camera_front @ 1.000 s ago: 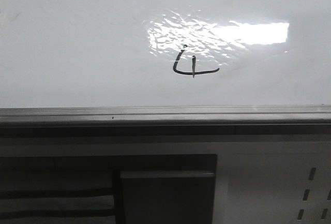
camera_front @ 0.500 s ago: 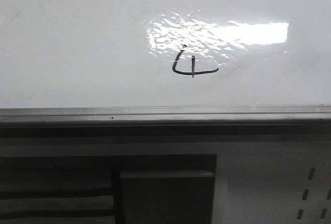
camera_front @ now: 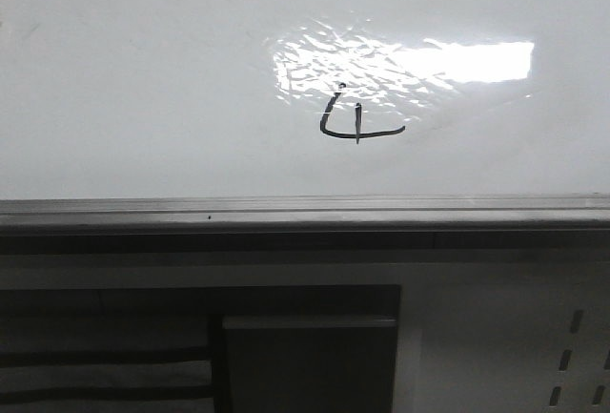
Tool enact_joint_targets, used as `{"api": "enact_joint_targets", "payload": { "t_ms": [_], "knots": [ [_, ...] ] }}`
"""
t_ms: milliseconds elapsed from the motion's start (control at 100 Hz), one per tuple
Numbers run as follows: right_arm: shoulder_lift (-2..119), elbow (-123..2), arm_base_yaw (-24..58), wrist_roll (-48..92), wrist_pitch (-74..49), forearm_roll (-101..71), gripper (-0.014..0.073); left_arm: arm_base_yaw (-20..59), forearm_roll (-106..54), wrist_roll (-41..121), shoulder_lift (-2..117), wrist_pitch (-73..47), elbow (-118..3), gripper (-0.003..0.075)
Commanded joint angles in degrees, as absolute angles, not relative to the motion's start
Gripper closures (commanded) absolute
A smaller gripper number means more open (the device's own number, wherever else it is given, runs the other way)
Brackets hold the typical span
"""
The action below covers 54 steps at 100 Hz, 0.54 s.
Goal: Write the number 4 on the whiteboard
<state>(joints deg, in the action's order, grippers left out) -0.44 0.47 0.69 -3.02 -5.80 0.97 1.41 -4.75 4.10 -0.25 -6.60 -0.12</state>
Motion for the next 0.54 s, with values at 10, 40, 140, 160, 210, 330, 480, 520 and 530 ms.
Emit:
{"api": "enact_joint_targets", "payload": {
  "t_ms": [10,40,140,160,210,330,480,520,530],
  "knots": [
    [-1.8,1.57,0.48,-3.0,0.32,0.89,0.0664,1.42,-5.36,3.98,-1.85,-2.31,1.48,0.0741],
    [-1.8,1.57,0.48,-3.0,0.66,0.89,0.0664,1.42,-5.36,3.98,-1.85,-2.31,1.48,0.0741],
    [-1.8,1.57,0.48,-3.0,0.64,0.89,0.0664,1.42,-5.36,3.98,-1.85,-2.31,1.48,0.0741],
    [-1.8,1.57,0.48,-3.0,0.64,0.89,0.0664,1.42,-5.36,3.98,-1.85,-2.31,1.48,0.0741],
    [-1.8,1.57,0.48,-3.0,0.64,0.89,0.0664,1.42,-5.36,3.98,-1.85,-2.31,1.48,0.0741],
    [-1.8,1.57,0.48,-3.0,0.64,0.89,0.0664,1.42,-5.36,3.98,-1.85,-2.31,1.48,0.0741],
    [-1.8,1.57,0.48,-3.0,0.64,0.89,0.0664,1.42,-5.36,3.98,-1.85,-2.31,1.48,0.0741],
    [-1.8,1.57,0.48,-3.0,0.64,0.89,0.0664,1.42,-5.36,3.98,-1.85,-2.31,1.48,0.0741],
    [-1.8,1.57,0.48,-3.0,0.64,0.89,0.0664,1.42,-5.36,3.98,-1.85,-2.31,1.48,0.0741]
  ]
}}
